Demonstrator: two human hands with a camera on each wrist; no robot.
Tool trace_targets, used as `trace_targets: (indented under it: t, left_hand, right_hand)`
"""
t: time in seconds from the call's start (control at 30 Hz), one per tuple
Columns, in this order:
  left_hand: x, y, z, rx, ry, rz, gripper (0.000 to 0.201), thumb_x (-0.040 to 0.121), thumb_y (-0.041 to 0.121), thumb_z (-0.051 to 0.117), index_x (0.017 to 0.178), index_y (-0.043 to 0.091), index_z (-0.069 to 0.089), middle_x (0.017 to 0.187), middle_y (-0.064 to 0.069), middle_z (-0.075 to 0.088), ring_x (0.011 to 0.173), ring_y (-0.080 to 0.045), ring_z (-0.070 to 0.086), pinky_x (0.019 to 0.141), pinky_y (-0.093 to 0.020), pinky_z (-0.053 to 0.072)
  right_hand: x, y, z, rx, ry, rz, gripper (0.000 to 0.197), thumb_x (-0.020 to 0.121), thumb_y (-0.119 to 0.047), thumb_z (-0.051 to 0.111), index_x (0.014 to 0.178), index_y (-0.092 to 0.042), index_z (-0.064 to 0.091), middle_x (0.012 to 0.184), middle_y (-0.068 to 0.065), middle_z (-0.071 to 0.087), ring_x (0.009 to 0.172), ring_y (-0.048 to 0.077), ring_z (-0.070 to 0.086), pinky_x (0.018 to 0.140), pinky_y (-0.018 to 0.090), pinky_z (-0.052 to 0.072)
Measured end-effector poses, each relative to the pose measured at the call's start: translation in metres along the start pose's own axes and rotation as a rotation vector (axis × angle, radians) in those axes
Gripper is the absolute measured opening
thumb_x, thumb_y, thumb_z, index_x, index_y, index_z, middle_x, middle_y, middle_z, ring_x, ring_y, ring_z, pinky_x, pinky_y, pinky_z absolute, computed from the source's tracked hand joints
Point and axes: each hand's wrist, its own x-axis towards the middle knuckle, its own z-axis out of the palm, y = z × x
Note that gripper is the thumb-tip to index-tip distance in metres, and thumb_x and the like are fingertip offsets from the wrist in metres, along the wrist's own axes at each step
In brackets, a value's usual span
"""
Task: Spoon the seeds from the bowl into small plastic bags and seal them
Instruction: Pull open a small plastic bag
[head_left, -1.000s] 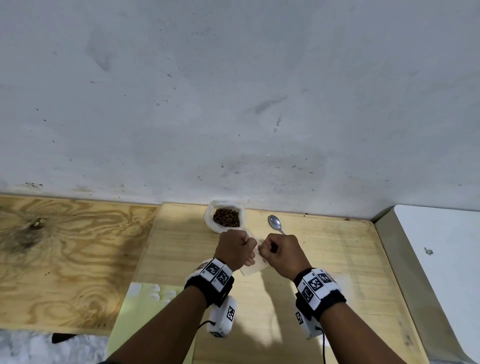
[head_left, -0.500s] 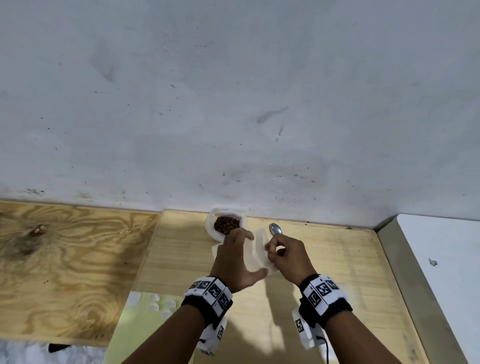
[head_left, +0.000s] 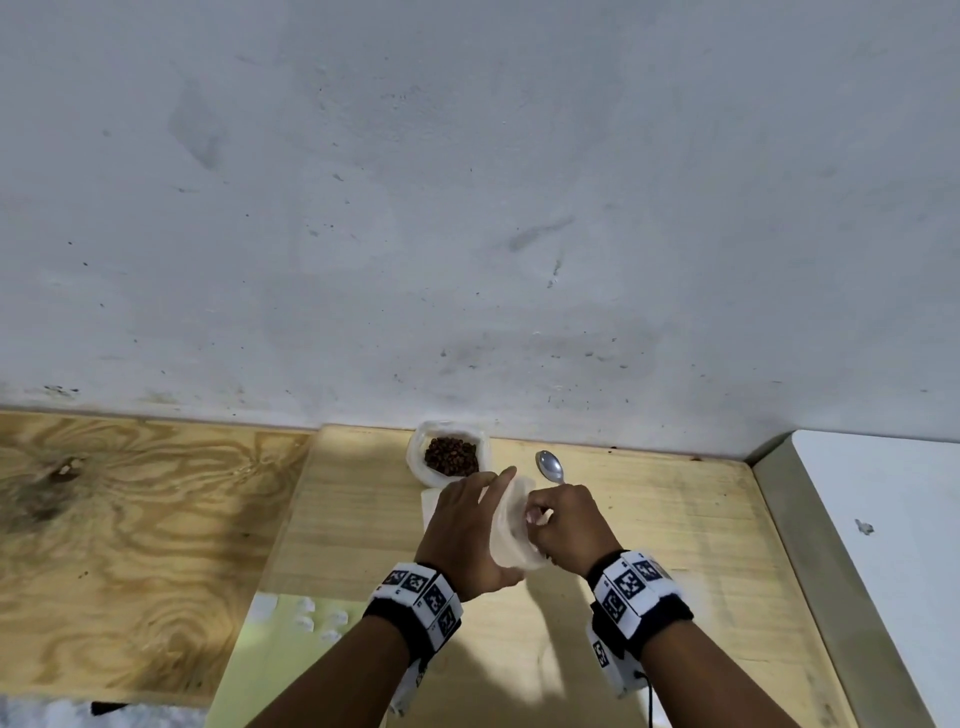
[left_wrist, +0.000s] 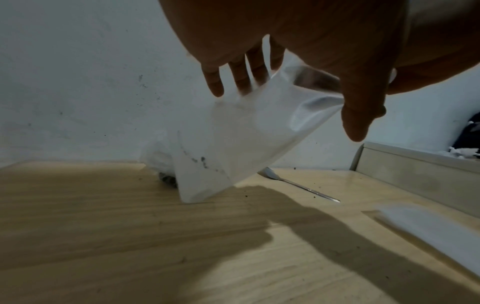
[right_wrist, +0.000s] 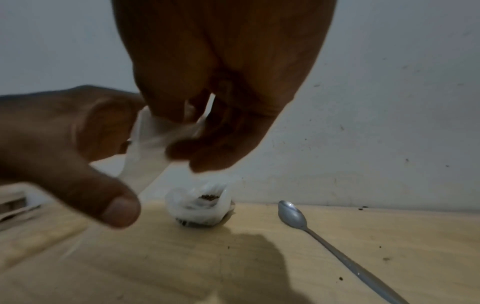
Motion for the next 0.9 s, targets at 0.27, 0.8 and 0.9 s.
trace_targets:
  t: [0.27,0.8,0.9]
  left_hand:
    - [-0.004,-0.012,-0.006,-0.110,-0.002,-0.038,0.114,0.045,0.067,0.080,0.141,0.025,0.036,0.136,0.007,0.042,0.121,-0.013,0.044,0.102,-0.033,0.039]
    - [0.002,-0.014,-0.005,-0.185,-0.015,-0.021,0.101,0.055,0.051,0.074,0.144,0.020,0.036,0.139,0.011,0.045,0.127,-0.009,0.043,0.102,-0.026,0.042]
    - [0.002,-0.014,-0.005,-0.186,-0.015,0.014,0.101,0.055,0.050,0.073,0.144,0.019,0.038,0.138,0.008,0.046,0.127,-0.010,0.044,0.104,-0.026,0.040]
  right_hand:
    - [-0.002,-0.009,0.002,-0.291,0.029,0.098,0.028,0.080,-0.032,0.071,0.107,-0.028,0.074,0.103,-0.003,0.073,0.097,0.021,0.066,0.069,0.021,0.038]
    - [0.012,0.004,0.009,0.107,-0.097,0.120,0.036,0.067,-0.034,0.084,0.101,-0.035,0.073,0.087,-0.006,0.070,0.049,0.007,0.063,0.050,0.021,0.048]
    - [0.014,0.007,0.010,0.089,-0.119,0.124,0.024,0.075,-0.022,0.078,0.094,-0.036,0.072,0.084,-0.007,0.069,0.055,0.017,0.069,0.043,0.011,0.038]
